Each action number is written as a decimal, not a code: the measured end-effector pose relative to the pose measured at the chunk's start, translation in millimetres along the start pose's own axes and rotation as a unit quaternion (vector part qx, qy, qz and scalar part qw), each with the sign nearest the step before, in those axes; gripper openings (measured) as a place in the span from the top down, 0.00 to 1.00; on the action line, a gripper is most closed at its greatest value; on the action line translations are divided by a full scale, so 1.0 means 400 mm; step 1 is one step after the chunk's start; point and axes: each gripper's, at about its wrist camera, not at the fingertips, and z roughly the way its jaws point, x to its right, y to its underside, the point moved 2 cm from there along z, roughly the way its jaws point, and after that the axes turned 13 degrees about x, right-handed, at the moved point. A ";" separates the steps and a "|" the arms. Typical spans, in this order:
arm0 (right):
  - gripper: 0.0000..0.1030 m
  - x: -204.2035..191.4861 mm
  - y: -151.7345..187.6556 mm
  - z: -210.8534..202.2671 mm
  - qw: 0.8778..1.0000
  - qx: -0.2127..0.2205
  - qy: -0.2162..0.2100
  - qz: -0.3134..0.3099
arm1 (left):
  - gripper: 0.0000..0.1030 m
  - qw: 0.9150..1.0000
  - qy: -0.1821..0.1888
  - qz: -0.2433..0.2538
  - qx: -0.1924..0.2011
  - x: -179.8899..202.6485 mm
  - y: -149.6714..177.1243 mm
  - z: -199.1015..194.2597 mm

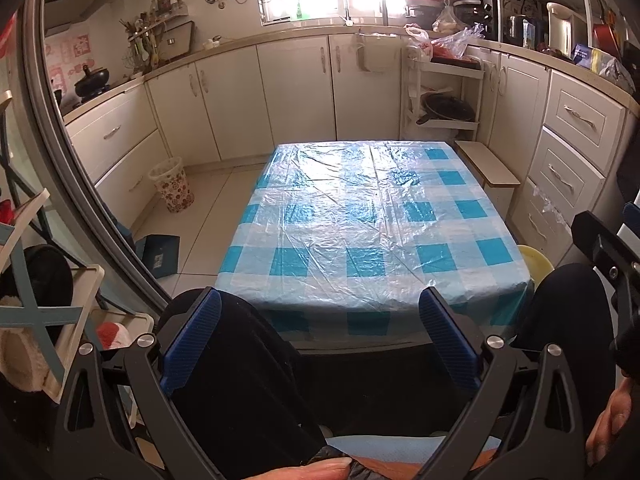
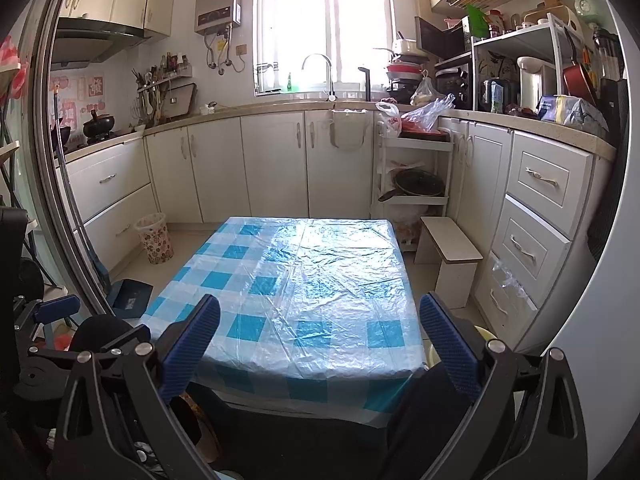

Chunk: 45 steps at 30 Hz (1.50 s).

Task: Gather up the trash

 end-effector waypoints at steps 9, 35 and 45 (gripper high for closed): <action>0.07 0.000 0.002 0.004 1.000 -0.003 0.000 -0.004 | 0.07 1.000 -0.003 -0.006 -0.001 -0.012 0.004 0.002; 0.07 -0.007 0.014 0.011 1.000 -0.010 -0.003 -0.010 | 0.08 1.000 -0.013 -0.012 -0.008 -0.023 0.017 0.015; 0.07 -0.011 0.024 0.016 1.000 -0.016 -0.004 -0.013 | 0.08 1.000 -0.013 -0.015 -0.012 -0.026 0.022 0.022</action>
